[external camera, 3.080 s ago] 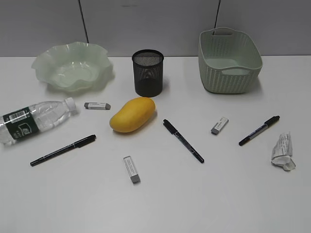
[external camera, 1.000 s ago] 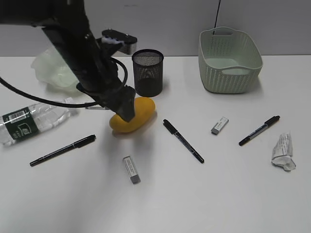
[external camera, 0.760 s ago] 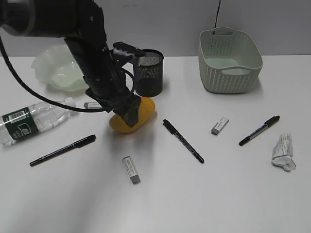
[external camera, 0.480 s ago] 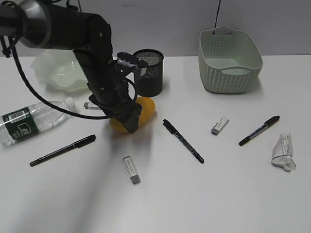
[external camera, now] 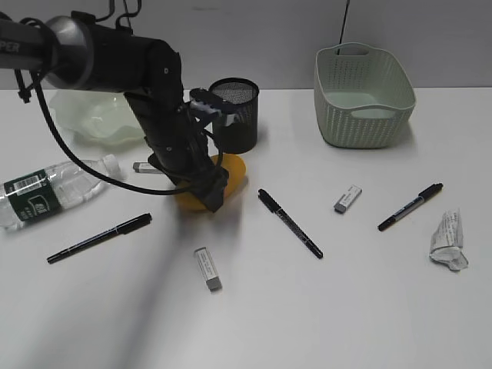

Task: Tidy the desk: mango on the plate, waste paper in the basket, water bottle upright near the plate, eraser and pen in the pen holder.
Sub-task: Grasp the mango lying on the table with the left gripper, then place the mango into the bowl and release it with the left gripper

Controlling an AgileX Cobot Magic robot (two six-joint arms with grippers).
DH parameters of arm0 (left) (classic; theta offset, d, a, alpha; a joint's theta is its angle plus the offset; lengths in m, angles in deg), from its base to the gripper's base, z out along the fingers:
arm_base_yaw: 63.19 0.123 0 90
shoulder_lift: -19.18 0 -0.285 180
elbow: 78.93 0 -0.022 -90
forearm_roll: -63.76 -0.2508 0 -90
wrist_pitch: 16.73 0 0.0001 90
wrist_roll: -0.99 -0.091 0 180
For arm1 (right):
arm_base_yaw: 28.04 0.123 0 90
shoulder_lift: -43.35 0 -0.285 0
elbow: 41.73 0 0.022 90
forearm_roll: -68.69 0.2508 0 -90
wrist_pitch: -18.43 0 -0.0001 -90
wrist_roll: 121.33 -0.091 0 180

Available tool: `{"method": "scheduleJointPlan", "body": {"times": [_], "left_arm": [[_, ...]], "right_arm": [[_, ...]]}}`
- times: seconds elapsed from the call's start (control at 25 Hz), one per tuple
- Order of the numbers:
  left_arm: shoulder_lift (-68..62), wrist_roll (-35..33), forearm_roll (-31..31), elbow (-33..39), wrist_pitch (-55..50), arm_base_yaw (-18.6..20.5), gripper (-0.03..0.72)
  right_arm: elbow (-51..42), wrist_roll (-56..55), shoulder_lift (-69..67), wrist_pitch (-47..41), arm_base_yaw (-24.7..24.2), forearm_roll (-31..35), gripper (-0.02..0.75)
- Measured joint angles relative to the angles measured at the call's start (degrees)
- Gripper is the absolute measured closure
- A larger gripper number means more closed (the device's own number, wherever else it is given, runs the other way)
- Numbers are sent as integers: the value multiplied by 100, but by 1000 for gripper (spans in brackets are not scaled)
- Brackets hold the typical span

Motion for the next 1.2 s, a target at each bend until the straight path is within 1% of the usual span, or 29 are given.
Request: {"method": "scheduleJointPlan", "body": {"times": [0.12,0.2,0.32,0.52,0.72,0.92,1.04,1.12,1.2], "left_arm": [[-61,0,-13,0,6,0,21],[-61,5,-13,0,47,0,47],[-61,5,28,0,59,0,145],[-51,11,78,-18,-91,0,144],[130,15,90,-180,-772,0,144],[682,15,9,-392,-1671,44,144],[1068,115,-172,-456,-1961,265,144],[1257,193,-231,-482,-1936,545,144],[1394,249,-261,-515,-1772,922,144]], "right_arm": [[0,0,0,0,0,0,195],[0,0,0,0,0,0,195],[0,0,0,0,0,0,195],[0,0,0,0,0,0,195],[0,0,0,0,0,0,195],[0,0,0,0,0,0,195],[0,0,0,0,0,0,195],[0,0,0,0,0,0,195],[0,0,0,0,0,0,195]]}}
